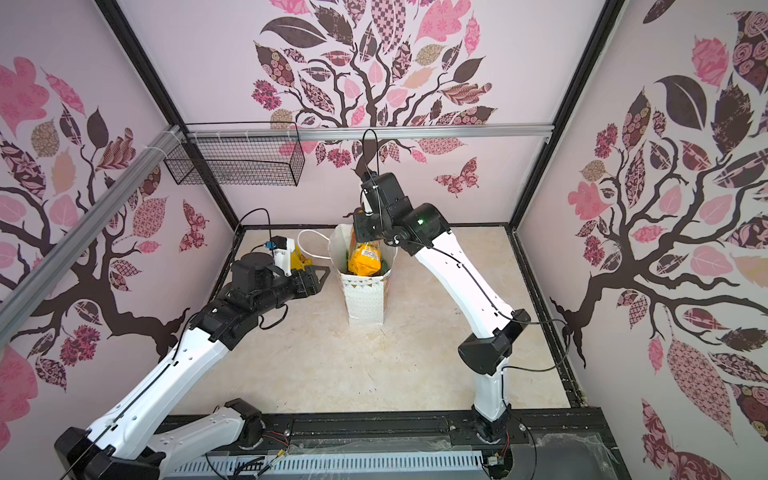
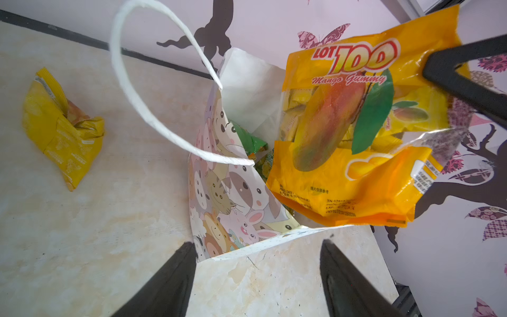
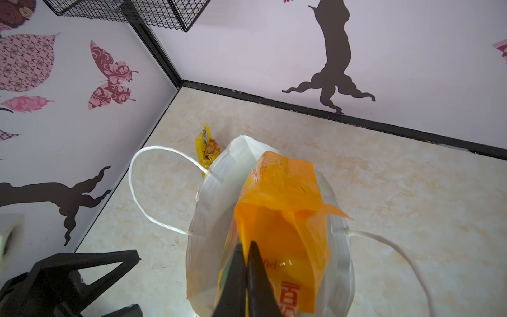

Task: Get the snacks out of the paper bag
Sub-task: 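Lift the orange gummy bag up out of the paper bag with the right gripper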

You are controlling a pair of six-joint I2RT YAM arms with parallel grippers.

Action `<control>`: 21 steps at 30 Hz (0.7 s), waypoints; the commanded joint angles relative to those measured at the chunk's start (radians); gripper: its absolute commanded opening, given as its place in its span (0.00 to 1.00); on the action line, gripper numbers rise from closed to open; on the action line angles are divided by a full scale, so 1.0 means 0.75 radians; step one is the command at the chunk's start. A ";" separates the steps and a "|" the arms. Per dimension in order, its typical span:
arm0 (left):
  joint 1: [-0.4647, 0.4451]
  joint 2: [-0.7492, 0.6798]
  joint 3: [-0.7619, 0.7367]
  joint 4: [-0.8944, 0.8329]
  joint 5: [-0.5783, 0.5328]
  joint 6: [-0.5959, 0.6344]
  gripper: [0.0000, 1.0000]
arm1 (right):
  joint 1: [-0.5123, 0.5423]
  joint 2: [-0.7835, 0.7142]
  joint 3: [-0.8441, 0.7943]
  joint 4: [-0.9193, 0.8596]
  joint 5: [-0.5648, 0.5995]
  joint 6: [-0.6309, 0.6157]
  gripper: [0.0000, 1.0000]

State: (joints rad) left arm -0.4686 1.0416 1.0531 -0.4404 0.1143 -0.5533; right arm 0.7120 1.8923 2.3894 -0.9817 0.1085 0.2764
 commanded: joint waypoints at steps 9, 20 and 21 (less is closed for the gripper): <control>0.005 -0.053 0.174 0.159 0.129 -0.001 0.73 | -0.001 -0.148 0.144 0.217 -0.037 0.081 0.00; -0.239 0.127 0.376 0.188 0.073 0.546 0.75 | 0.000 -0.106 0.228 0.239 -0.077 0.153 0.00; -0.245 0.139 0.368 0.217 0.044 0.572 0.76 | 0.000 -0.106 0.228 0.241 -0.088 0.158 0.00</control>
State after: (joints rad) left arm -0.6418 1.1305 1.2919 -0.2966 0.2272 -0.2607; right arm 0.7120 1.8580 2.4954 -0.8970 0.0624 0.3717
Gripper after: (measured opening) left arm 0.758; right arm 0.047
